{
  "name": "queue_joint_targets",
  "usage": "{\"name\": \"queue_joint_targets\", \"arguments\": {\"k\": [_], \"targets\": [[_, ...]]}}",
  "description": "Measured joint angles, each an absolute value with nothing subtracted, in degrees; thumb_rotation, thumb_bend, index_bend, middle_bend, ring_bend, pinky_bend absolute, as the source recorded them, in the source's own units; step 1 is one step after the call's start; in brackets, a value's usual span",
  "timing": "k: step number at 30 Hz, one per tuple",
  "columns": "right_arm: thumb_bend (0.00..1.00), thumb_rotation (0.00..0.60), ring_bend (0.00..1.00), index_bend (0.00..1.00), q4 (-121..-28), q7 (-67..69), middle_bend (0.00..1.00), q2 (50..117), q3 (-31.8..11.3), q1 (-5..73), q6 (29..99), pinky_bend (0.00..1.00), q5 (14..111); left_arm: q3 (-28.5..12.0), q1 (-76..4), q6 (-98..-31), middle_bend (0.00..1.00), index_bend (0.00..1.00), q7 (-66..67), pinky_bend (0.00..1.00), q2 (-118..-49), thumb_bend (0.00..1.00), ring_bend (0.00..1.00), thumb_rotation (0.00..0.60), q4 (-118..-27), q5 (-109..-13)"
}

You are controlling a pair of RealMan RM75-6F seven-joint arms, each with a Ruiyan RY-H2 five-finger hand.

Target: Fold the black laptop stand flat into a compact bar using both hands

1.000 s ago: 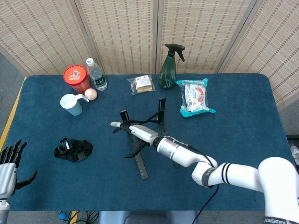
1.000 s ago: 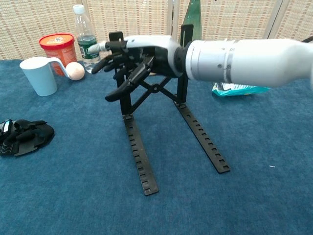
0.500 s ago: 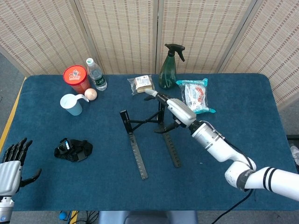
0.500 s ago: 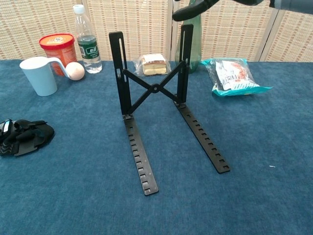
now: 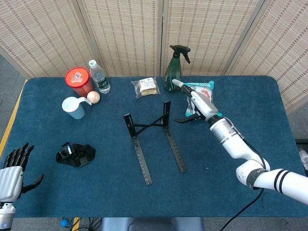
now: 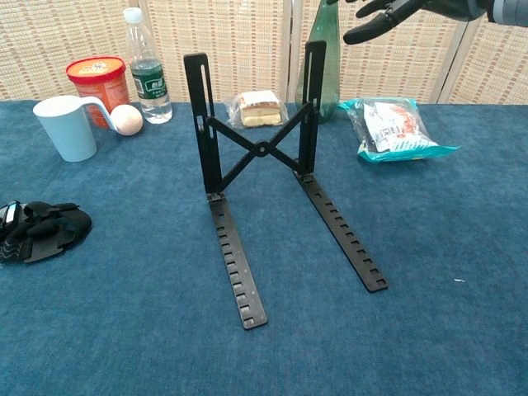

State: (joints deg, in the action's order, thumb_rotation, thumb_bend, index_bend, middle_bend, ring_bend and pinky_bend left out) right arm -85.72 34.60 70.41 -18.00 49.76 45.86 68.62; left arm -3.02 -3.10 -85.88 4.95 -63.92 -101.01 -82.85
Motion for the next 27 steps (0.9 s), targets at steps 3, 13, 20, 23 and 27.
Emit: {"name": "queue_joint_targets", "arguments": {"k": [3, 13, 20, 23, 27], "targets": [[0.0, 0.6, 0.09, 0.04, -83.28, 36.73, 0.25, 72.34, -18.52, 50.41, 43.68, 0.13, 67.66, -3.04, -3.03, -86.0, 0.0, 0.06, 5.21, 0.0, -63.74, 0.23, 0.0, 0.6, -101.33, -82.77], [0.0, 0.6, 0.1, 0.12, -78.55, 45.7, 0.31, 76.19, -19.59, 52.11, 36.96, 0.13, 68.74, -2.97, -2.76, -86.49, 0.01, 0.06, 6.14, 0.0, -63.36, 0.23, 0.0, 0.6, -102.3, -82.72], [0.0, 0.6, 0.11, 0.18, -76.78, 55.75, 0.32, 77.18, -19.23, 52.16, 35.11, 0.13, 75.05, -2.83, -2.98, -86.36, 0.0, 0.06, 6.73, 0.0, -63.55, 0.23, 0.0, 0.6, -102.82, -83.32], [0.0, 0.6, 0.12, 0.18, -75.8, 62.09, 0.33, 77.36, -18.41, 52.17, 35.31, 0.13, 79.31, -2.74, -2.85, -86.66, 0.0, 0.06, 7.0, 0.0, -63.37, 0.23, 0.0, 0.6, -103.12, -83.46], [0.0, 0.6, 0.13, 0.19, -75.05, 70.42, 0.34, 76.64, -15.95, 52.07, 37.31, 0.13, 86.69, -2.72, -2.52, -87.11, 0.0, 0.06, 7.22, 0.0, -63.0, 0.23, 0.0, 0.6, -103.44, -83.3]]}}
